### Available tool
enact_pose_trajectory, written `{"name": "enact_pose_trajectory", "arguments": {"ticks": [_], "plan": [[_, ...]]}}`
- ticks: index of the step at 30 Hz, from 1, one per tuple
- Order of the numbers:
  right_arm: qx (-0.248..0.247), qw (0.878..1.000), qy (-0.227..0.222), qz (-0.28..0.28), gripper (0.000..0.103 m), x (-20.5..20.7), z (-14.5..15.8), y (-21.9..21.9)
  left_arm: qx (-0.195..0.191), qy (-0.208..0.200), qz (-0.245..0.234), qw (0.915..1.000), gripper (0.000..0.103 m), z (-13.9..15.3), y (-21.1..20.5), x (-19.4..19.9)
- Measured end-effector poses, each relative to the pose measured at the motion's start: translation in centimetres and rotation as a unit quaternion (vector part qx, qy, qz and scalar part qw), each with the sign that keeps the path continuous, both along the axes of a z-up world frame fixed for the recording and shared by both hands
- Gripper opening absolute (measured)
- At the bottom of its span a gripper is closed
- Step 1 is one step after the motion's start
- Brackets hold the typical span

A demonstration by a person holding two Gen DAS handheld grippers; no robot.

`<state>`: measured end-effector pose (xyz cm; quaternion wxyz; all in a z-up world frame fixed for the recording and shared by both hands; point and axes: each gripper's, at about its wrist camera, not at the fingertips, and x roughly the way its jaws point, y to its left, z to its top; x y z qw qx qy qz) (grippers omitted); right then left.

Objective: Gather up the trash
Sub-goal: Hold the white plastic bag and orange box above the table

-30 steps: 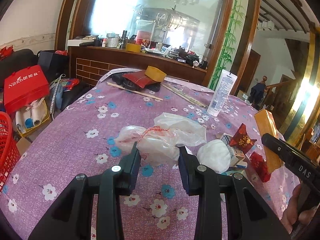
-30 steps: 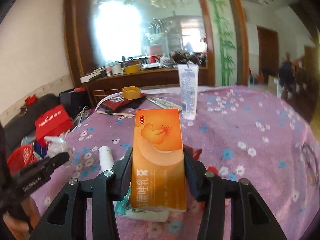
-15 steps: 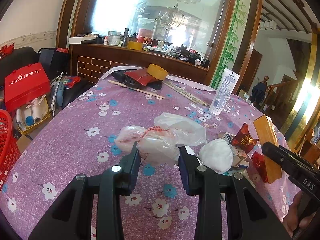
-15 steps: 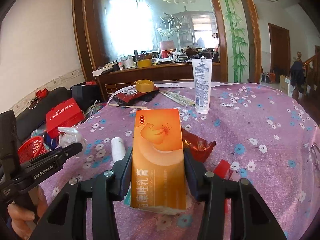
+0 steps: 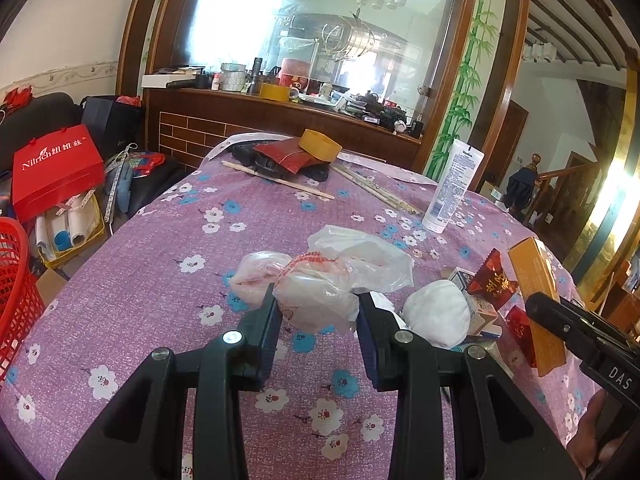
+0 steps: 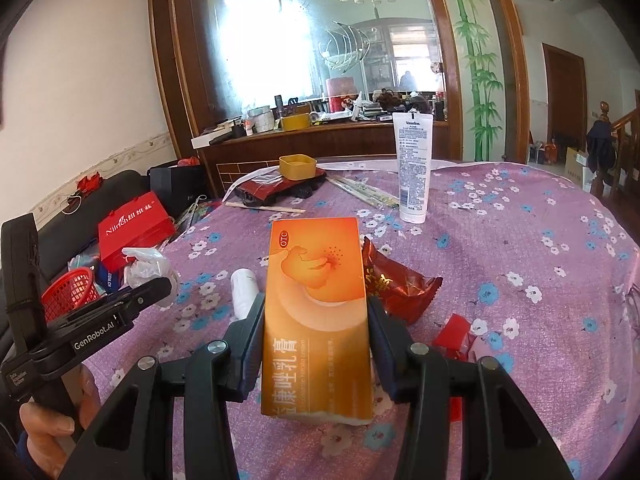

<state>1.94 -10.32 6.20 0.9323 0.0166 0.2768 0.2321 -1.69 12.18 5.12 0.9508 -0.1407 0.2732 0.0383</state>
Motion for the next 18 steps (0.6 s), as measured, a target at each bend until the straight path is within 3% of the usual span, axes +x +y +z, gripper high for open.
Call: {"name": "enact_pose_trajectory", "arguments": {"ticks": [18], "plan": [[0.006,1.0,-0.008,-0.007,0.051,-0.23,0.38,-0.35,0.006,-0.007,-0.001,1.0,0.034,0.27,-0.02,0.04]]}}
